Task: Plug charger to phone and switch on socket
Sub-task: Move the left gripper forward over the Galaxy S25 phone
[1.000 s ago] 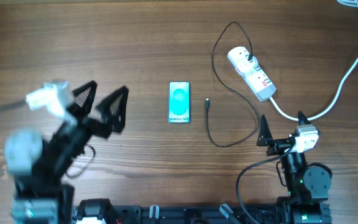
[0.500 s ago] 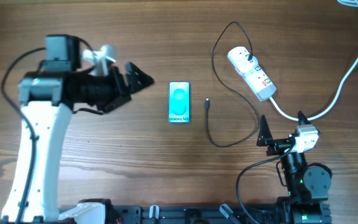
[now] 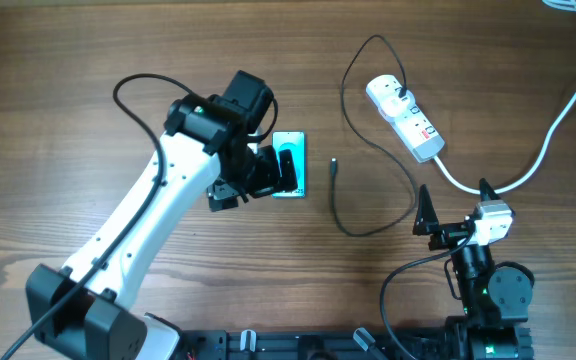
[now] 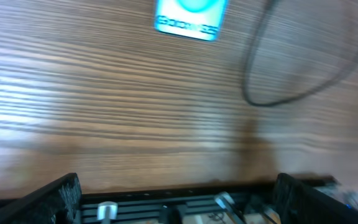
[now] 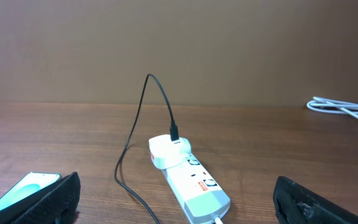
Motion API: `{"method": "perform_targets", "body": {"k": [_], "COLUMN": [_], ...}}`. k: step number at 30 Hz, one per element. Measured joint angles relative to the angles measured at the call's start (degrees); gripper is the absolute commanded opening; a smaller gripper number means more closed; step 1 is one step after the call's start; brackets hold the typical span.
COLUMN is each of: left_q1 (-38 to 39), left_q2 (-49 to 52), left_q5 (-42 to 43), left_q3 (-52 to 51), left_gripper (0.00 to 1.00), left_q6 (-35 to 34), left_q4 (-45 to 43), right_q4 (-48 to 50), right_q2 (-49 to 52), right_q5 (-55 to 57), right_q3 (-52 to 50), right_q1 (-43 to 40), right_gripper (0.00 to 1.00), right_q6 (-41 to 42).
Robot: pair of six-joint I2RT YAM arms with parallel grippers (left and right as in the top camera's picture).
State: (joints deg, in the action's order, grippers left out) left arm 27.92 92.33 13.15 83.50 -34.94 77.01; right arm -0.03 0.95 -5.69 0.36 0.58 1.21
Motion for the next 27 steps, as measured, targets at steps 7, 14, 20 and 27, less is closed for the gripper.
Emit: {"method": "perform_targets", "body": {"k": [7, 14, 20, 27], "left_q1": [0.2, 0.2, 0.2, 2.7], "left_q2": [2.4, 2.4, 3.4, 9.9], "left_q5": [-4.6, -2.0, -1.3, -2.6], "left_q3": [0.2, 0.2, 0.2, 0.2], "left_gripper": [1.00, 1.00, 1.00, 1.00], "left_q6": [-2.3, -2.4, -2.3, -1.4], "left_q4": [-1.8, -3.1, -3.1, -9.3], "right_q4": [0.0, 0.0, 0.0, 0.0], "right_q2": [0.0, 0.0, 0.0, 0.0], "right_q5": [0.0, 0.0, 0.0, 0.0], "right_q3": [0.0, 0.0, 0.0, 0.0], "right_q1": [0.0, 0.0, 0.0, 0.0], "right_gripper": [1.00, 1.00, 1.00, 1.00], "right_q6": [0.0, 0.0, 0.0, 0.0]}}
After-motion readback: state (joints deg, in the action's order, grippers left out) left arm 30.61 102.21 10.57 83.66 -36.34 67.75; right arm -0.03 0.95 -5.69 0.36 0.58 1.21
